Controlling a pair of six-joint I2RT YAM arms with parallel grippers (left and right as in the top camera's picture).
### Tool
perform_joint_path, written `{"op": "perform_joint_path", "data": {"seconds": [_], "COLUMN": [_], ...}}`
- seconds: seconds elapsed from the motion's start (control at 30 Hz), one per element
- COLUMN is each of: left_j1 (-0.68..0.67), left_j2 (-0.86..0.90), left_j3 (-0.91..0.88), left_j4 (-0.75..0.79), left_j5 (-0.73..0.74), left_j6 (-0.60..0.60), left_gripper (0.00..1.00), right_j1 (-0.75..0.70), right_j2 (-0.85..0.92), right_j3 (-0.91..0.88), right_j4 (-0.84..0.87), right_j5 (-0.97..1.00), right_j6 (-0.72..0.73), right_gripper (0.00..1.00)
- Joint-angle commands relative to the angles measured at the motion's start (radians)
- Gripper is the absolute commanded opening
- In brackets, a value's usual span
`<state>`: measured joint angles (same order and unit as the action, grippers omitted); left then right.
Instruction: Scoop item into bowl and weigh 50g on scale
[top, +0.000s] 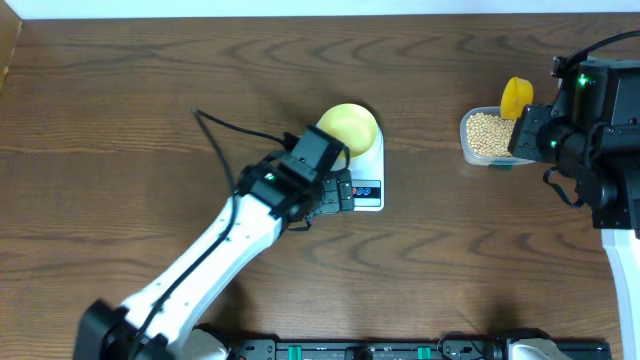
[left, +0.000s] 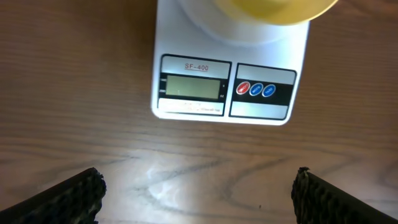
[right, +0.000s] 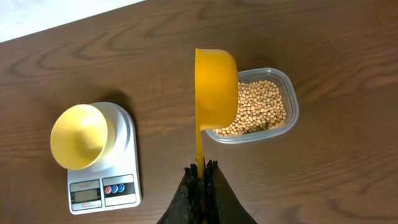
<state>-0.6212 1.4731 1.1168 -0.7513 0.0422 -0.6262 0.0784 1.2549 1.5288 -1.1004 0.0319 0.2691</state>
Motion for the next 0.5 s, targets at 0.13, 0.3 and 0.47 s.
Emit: {"op": "perform_joint_path", "data": {"seconds": [0.13,0.3,0.47], "left_j1": [-0.044,-0.043,-0.041], "left_j2": [0.166,0.241,0.278], "left_j3": [-0.022,-0.022,-0.022], "left_j4": [0.052,0.114,0.191], "left_j5": [-0.109,-0.14,-0.14], "left_j6": [-0.026,-0.008,0.005], "left_gripper": [0.98,0.98,0.98], "right_j1": [-0.008,-0.008,-0.008], "right_j2": [0.0,0.0,0.0], "right_j3": [0.014,0.014,0.014], "right_j4": [0.015,0.019,0.019], "right_j5": [0.015,0.015,0.015], "right_j6": [-0.016,-0.016,-0.016], "right_gripper": [0.02,0.01,0.02]}}
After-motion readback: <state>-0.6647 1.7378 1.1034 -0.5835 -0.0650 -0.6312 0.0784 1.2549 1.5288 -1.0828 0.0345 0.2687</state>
